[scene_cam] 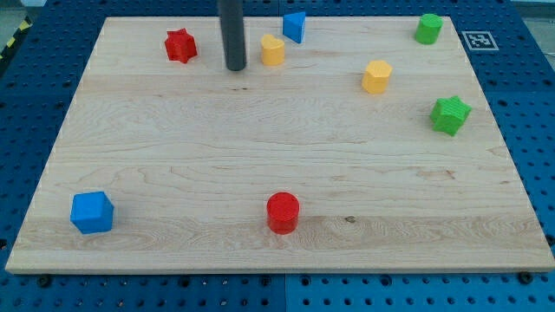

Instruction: Drag the red star to the top left side of the board

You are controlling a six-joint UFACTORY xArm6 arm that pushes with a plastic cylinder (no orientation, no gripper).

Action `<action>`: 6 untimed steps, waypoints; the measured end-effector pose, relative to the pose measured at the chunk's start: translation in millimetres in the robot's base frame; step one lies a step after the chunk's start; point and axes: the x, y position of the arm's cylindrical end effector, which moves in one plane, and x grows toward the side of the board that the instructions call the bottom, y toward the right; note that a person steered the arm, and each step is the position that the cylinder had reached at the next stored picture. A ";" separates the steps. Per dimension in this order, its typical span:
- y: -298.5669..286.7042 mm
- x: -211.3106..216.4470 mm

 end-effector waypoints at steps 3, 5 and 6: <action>-27.0 -15.1; -52.6 -32.2; -72.3 -32.8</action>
